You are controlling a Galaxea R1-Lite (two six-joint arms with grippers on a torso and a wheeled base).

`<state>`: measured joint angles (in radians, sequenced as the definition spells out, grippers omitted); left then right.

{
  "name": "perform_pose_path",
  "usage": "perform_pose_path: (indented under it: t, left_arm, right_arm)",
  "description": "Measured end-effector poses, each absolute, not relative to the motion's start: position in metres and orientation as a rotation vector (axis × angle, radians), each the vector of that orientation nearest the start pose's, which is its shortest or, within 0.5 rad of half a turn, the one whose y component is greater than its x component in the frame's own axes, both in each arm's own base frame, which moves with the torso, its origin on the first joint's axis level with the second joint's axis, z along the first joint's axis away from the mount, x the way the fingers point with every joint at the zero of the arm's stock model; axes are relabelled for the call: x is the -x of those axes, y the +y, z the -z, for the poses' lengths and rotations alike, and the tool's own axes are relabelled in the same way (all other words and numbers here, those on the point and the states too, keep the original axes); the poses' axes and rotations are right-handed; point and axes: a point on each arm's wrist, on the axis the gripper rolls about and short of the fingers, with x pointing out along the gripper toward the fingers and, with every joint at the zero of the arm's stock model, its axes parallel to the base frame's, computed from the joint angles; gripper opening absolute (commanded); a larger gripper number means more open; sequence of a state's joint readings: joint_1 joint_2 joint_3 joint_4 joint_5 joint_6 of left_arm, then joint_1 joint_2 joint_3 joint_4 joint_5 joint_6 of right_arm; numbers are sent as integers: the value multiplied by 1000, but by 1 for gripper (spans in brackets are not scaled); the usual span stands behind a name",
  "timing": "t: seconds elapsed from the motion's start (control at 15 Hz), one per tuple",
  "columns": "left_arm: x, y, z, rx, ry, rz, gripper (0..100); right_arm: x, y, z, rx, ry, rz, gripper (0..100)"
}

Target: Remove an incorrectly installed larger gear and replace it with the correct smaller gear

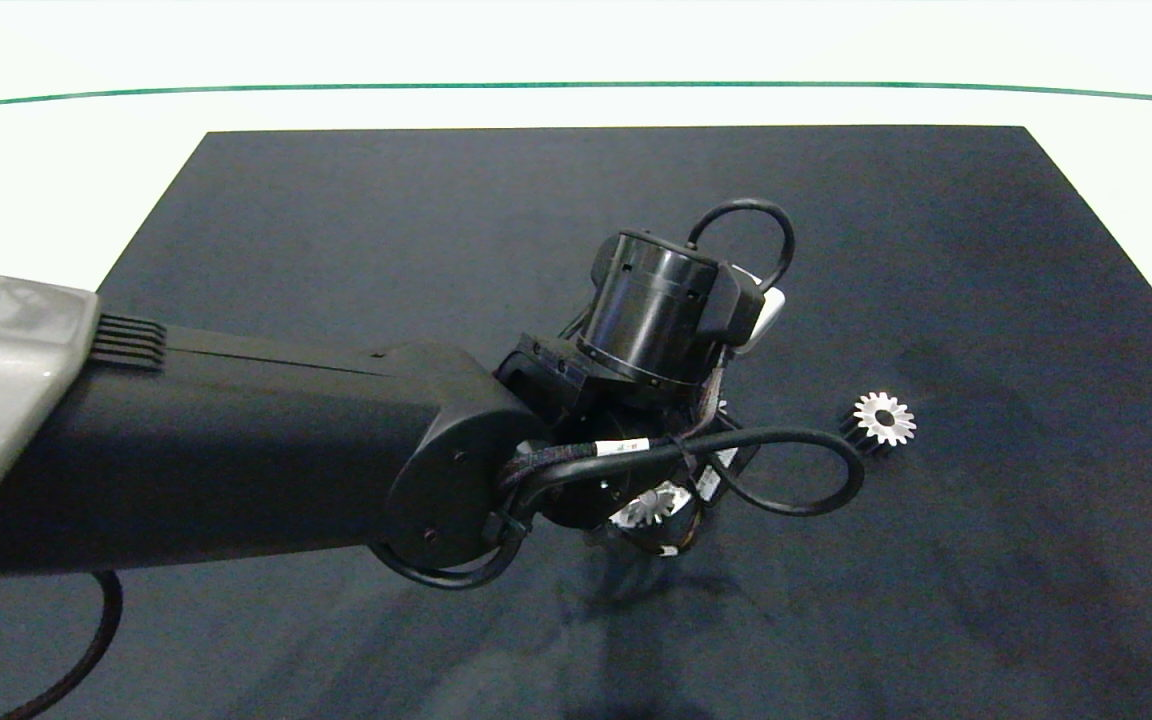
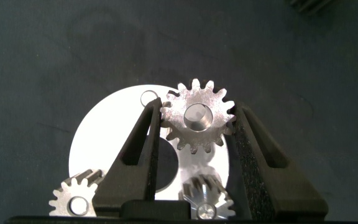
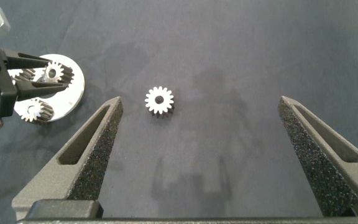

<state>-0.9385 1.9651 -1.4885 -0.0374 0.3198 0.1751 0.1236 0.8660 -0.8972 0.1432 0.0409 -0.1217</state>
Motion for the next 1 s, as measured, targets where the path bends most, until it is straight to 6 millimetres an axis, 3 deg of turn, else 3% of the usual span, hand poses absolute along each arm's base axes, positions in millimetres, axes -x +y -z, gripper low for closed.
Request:
perform_pose_path:
  t: [1.0]
  left_arm:
    - [-270,-305,-218,-437,307,571,19]
  right_arm:
    - [-79,11,-296,126,107,-178,100]
